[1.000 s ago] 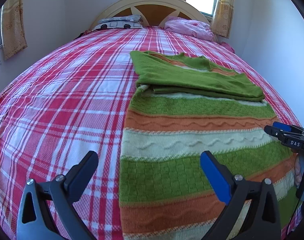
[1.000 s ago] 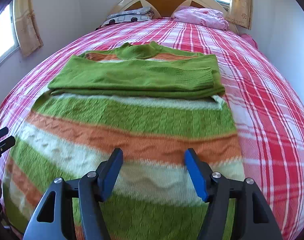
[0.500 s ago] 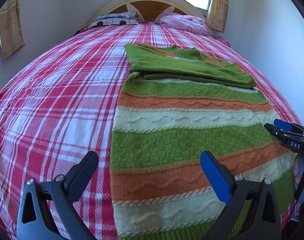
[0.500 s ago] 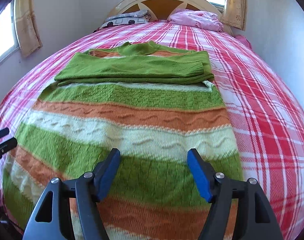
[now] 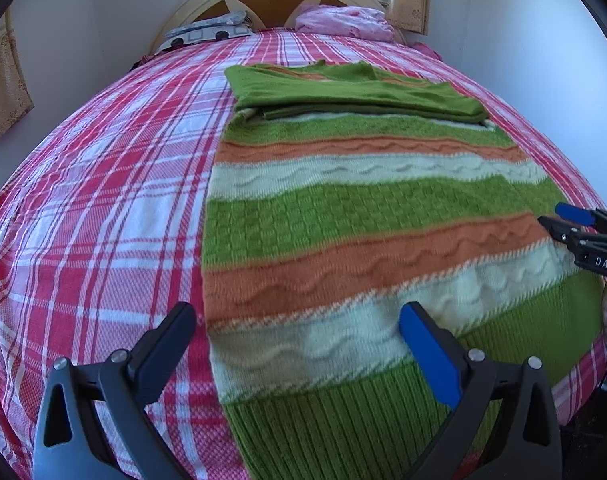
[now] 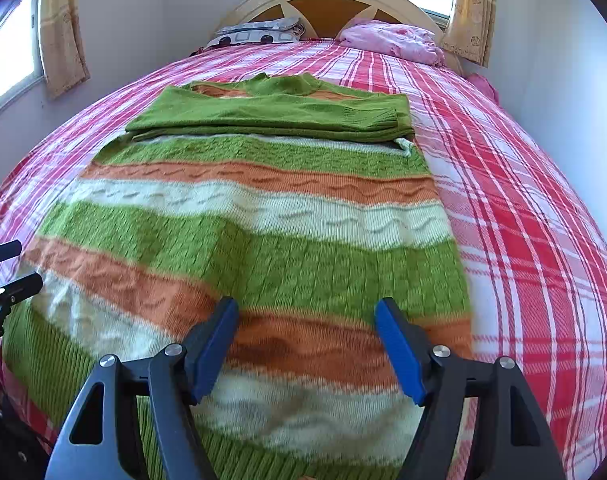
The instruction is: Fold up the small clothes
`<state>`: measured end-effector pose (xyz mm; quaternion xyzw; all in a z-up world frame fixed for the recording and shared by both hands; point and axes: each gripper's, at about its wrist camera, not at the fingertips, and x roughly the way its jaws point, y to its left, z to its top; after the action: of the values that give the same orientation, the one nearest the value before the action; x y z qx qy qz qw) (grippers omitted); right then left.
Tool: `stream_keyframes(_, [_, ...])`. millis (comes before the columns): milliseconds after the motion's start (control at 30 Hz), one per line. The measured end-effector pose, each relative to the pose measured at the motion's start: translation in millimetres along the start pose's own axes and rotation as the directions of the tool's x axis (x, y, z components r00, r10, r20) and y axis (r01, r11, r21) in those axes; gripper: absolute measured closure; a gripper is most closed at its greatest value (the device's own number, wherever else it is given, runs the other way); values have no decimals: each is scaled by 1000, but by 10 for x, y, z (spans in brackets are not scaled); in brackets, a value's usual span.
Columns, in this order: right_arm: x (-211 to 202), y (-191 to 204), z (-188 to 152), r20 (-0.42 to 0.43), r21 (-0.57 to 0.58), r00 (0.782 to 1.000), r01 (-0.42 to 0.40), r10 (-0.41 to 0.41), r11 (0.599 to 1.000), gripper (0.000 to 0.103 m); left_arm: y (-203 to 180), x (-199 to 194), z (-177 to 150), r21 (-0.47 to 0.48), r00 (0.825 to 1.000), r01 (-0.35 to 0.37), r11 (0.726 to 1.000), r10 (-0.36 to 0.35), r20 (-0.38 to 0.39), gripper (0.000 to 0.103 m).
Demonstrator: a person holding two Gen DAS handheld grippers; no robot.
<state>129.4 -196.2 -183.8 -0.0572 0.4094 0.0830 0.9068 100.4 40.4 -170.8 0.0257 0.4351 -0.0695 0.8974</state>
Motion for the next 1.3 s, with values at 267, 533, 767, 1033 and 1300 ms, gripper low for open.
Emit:
stream_keyframes(267, [-131, -2, -210, 9, 13, 1000, 3, -3, 1000, 27, 4, -82, -117, -24, 1000, 23, 999, -23, -10, 0])
stream_keyframes(533, [-294, -14, -401, 2, 24, 1000, 0, 0, 1000, 25, 22, -124, -238, -70, 996, 72, 995, -75, -39, 0])
stream_keyframes(767, [-414, -34, -596, -16, -9, 1000, -7, 7, 1000, 22, 114, -255, -405, -120, 989, 131, 984, -137, -50, 2])
stream_keyframes(1033, [-491, -36, -719, 12, -30, 1000, -3, 3, 1000, 22, 346, -338, -501, -237, 975, 207, 949, -220, -30, 32])
stream_keyframes(1300, [-510, -49, -709, 10, -22, 1000, 1, -1, 1000, 22, 247, -341, -535, -207, 973, 222, 953, -230, -18, 54])
